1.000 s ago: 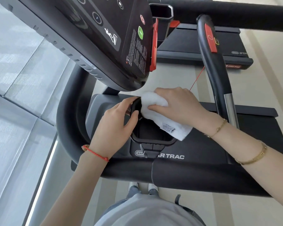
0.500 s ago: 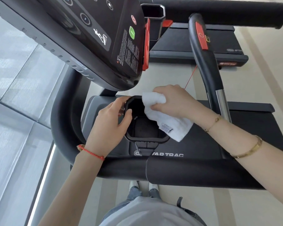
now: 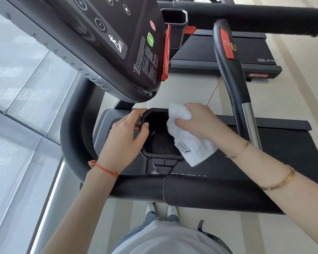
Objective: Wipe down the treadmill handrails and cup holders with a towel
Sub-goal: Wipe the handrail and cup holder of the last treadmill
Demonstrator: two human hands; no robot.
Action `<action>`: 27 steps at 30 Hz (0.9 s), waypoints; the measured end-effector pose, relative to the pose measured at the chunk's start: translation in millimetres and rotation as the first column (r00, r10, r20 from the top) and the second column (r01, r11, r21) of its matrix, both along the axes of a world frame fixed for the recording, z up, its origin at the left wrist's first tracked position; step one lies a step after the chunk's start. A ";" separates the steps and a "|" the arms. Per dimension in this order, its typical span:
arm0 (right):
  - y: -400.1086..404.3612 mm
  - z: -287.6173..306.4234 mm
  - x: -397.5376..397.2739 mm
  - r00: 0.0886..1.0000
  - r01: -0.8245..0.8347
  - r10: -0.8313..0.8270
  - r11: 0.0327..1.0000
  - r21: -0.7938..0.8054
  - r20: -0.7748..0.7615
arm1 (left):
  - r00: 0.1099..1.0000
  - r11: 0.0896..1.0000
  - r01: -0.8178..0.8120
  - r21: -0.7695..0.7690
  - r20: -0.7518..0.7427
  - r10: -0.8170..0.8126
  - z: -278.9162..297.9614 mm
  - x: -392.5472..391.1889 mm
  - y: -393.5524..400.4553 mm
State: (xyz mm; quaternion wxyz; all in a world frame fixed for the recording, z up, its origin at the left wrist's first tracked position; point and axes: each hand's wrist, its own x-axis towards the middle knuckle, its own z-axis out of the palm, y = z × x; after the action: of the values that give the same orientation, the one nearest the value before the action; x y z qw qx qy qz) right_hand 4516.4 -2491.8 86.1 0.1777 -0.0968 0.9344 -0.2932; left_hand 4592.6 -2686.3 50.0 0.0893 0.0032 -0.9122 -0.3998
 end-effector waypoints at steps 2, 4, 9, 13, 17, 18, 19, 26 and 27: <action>1.3 0.8 -7.0 0.998 -0.065 0.065 0.998 0.004 0.006 | 1.000 1.000 -0.001 0.000 0.002 0.001 0.6 1.0 -0.3; 7.3 -3.0 -3.0 0.997 -0.081 0.081 0.997 -0.015 -0.004 | 1.000 1.000 -0.001 0.001 0.008 0.001 1.0 1.5 -0.9; 26.3 -8.9 24.6 0.999 -0.038 0.032 0.977 -0.209 -0.030 | 1.000 1.000 -0.002 0.003 0.024 0.002 2.8 2.9 -0.1; 42.7 -4.9 41.2 0.983 -0.168 0.149 0.966 -0.195 -0.110 | 1.000 1.000 -0.004 -0.004 0.013 0.004 2.9 2.1 -0.8; 43.8 0.2 55.0 0.853 -0.409 0.382 0.913 0.000 -0.357 | 1.000 1.000 -0.004 -0.017 0.009 0.004 2.8 2.0 -0.8; 41.2 0.5 56.4 0.788 -0.463 0.455 0.882 0.086 -0.415 | 1.000 1.000 -0.006 -0.018 0.006 0.007 2.8 2.2 -1.0; 37.5 -0.5 57.0 0.731 -0.498 0.516 0.851 0.167 -0.446 | 1.000 1.000 -0.009 -0.020 0.001 0.009 3.0 2.3 -1.1; 0.9 9.0 29.9 0.738 -0.603 0.647 0.760 0.242 -0.193 | 1.000 0.999 -0.025 0.026 -0.002 0.025 3.6 3.2 -1.2; -5.3 6.5 24.9 0.712 -0.615 0.674 0.733 0.289 -0.195 | 1.000 0.999 -0.020 0.031 -0.005 0.020 3.4 3.2 -1.6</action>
State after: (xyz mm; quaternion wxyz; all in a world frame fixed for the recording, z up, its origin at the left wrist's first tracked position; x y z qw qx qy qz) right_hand 4541.3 -2497.2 92.6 0.1407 -0.4409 0.8810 -0.0981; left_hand 4595.9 -2687.9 53.5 0.0957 0.0128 -0.9055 -0.4132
